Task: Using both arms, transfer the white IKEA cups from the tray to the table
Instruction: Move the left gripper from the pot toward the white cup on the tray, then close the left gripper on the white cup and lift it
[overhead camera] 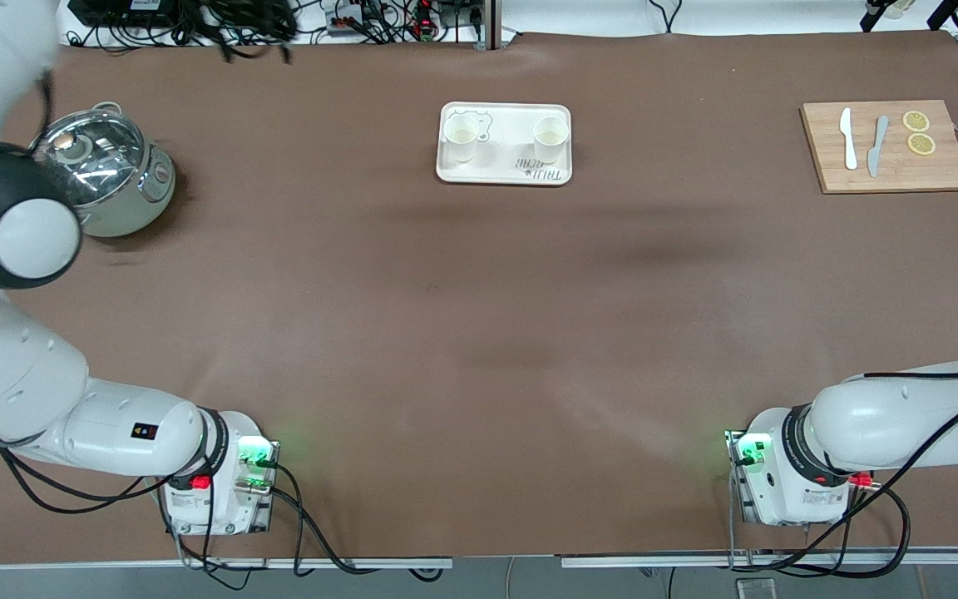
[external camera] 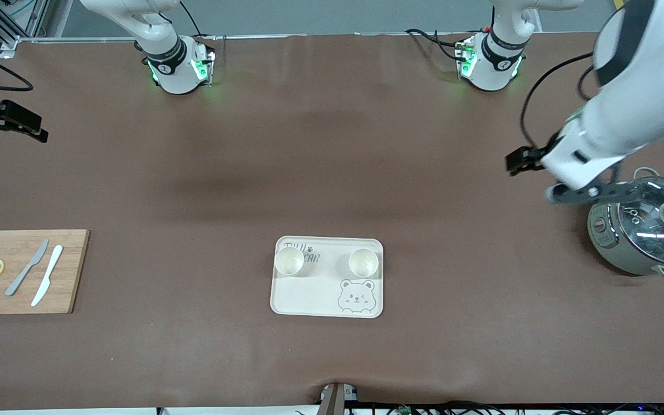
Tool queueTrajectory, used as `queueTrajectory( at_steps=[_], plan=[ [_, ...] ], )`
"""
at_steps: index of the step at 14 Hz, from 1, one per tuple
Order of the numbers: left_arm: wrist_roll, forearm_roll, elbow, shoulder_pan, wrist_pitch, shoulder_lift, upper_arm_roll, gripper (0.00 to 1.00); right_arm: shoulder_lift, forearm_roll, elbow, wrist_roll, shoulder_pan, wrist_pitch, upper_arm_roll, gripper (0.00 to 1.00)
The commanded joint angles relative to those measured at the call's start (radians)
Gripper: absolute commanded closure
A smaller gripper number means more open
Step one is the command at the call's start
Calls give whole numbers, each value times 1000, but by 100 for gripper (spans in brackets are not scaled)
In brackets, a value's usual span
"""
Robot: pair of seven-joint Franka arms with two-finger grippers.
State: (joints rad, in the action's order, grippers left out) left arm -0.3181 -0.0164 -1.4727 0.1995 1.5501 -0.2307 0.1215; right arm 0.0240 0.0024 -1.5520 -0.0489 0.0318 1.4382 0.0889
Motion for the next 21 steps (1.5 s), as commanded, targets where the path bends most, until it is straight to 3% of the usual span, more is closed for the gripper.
queueTrajectory(
  at_steps=[1, 6, 14, 16, 21],
  plan=[
    [-129, -4, 20, 84, 73, -88, 3, 0, -12, -2, 13, 1, -7, 4, -3, 0],
    [-358, -7, 22, 201, 322, -260, 1, 0, -13, -7, 26, 6, -6, 4, -5, 0],
    [-440, 9, 28, 209, 723, -472, 6, 0, -38, -10, 27, 6, -9, 10, -3, 0],
    [-449, 10, 32, 225, 819, -515, 6, 5, -42, -13, 35, 6, -10, 11, -3, 0],
    [-469, 10, 31, 238, 864, -547, 7, 19, -73, -16, 46, 4, -10, 13, -3, 0]
  ],
)
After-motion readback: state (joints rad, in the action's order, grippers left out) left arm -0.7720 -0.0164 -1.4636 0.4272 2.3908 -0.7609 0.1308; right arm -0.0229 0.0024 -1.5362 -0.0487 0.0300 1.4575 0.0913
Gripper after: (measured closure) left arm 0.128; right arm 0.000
